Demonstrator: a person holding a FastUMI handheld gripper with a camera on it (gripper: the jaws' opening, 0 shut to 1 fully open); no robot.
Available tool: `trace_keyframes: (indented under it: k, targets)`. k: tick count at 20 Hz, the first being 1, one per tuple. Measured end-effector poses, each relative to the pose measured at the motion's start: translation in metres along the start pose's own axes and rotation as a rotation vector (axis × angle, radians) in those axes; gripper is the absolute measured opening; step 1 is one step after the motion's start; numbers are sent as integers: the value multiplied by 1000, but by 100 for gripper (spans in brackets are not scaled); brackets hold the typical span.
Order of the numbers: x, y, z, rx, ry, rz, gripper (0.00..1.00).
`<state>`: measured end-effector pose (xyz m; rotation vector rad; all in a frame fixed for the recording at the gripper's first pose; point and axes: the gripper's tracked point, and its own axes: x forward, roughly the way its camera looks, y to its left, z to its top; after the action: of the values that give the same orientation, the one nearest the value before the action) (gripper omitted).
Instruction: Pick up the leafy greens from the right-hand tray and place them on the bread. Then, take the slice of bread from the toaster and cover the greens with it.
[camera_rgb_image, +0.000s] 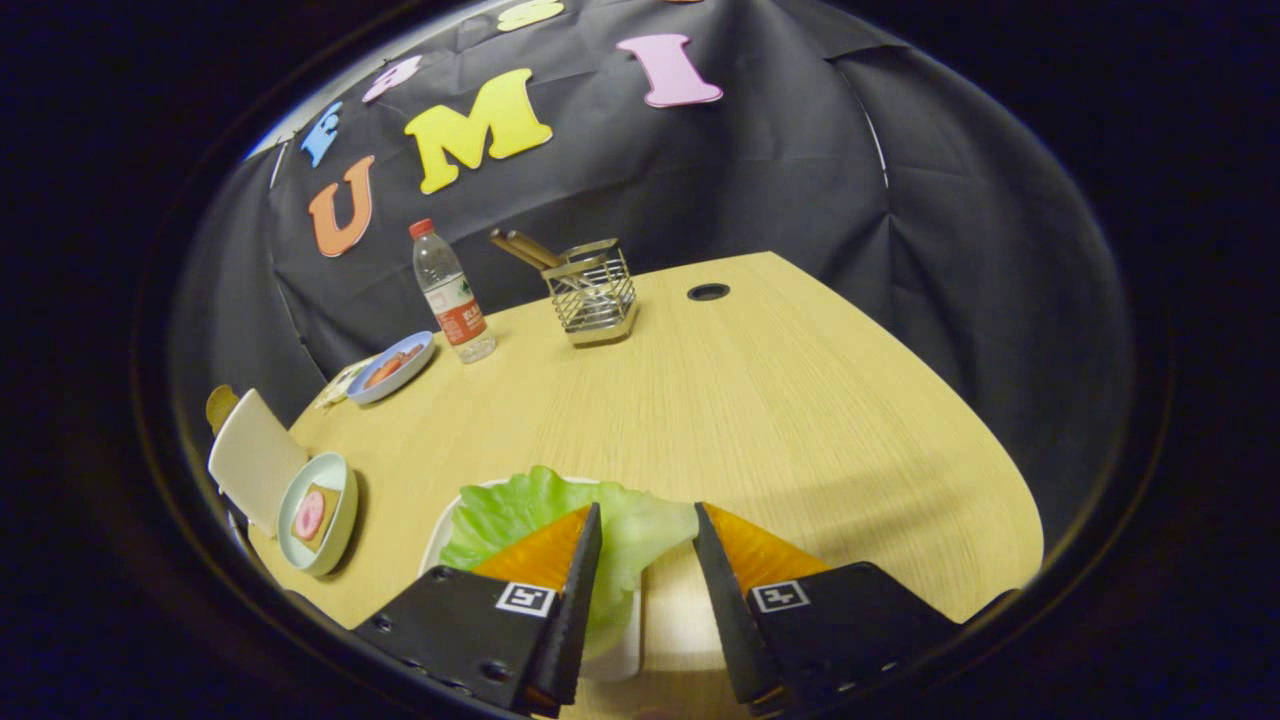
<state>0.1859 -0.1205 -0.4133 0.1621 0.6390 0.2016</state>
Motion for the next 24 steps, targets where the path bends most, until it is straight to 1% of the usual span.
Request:
trace_keyframes:
  k: [2, 3, 4, 6, 8, 10, 15, 20, 24]
  targets:
    - [-1, 2, 3, -8, -4, -1, 37]
    - [-1, 1, 4, -15, -3, -7, 36]
    - [-2, -3, 13, -17, -29, -28, 36]
    - [-4, -3, 12, -26, -29, -40, 9]
    - [-7, -1, 13, -12, -25, -31, 0]
    - [-13, 3, 16, 8, -34, -15, 0]
    - [-38, 21, 42, 55, -93, 21, 0]
    - [-65, 42, 65, 24, -135, 31, 0]
    - [-86, 53, 90, -23, -176, -1, 0]
